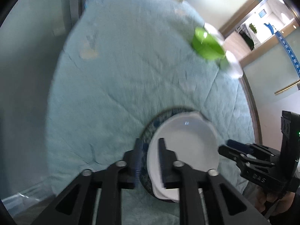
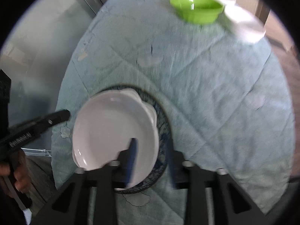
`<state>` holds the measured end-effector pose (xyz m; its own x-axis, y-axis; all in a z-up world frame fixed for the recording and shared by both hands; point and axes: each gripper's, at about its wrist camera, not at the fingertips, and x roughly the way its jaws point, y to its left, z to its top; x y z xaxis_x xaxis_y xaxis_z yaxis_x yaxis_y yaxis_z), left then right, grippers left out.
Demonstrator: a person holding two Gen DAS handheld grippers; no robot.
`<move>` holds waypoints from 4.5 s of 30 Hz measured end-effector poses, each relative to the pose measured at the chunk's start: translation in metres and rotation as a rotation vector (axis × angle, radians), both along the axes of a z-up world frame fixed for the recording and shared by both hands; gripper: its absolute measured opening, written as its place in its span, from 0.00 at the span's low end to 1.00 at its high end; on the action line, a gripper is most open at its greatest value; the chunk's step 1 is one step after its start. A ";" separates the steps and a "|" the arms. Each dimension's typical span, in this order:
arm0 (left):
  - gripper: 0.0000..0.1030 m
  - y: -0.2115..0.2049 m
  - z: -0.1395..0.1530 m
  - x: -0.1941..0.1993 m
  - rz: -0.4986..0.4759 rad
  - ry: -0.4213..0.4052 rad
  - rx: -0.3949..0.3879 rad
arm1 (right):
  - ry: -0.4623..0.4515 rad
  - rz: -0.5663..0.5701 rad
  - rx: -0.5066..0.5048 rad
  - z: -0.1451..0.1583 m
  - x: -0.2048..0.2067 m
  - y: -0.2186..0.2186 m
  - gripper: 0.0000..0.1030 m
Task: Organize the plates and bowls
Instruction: 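Open the left gripper to release the white plate and lift away, then reach the left gripper to the green bowl rim and close, then lift the green bowl with the left gripper and carry it over the plate stack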
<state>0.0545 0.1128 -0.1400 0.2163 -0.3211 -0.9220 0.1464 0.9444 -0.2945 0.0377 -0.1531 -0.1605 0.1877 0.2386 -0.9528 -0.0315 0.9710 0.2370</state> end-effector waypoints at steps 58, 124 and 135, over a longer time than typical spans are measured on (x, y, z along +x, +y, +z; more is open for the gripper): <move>0.85 -0.247 -0.064 0.343 -0.194 0.019 0.041 | 0.055 -0.016 0.023 -0.032 0.290 -0.159 0.34; 0.02 -0.221 0.286 -0.025 -0.294 -0.284 -0.027 | -0.297 -0.115 0.114 0.283 0.001 -0.163 0.06; 0.02 -0.229 0.172 -0.070 -0.282 -0.110 -0.015 | -0.121 -0.179 0.131 0.186 -0.033 -0.170 0.06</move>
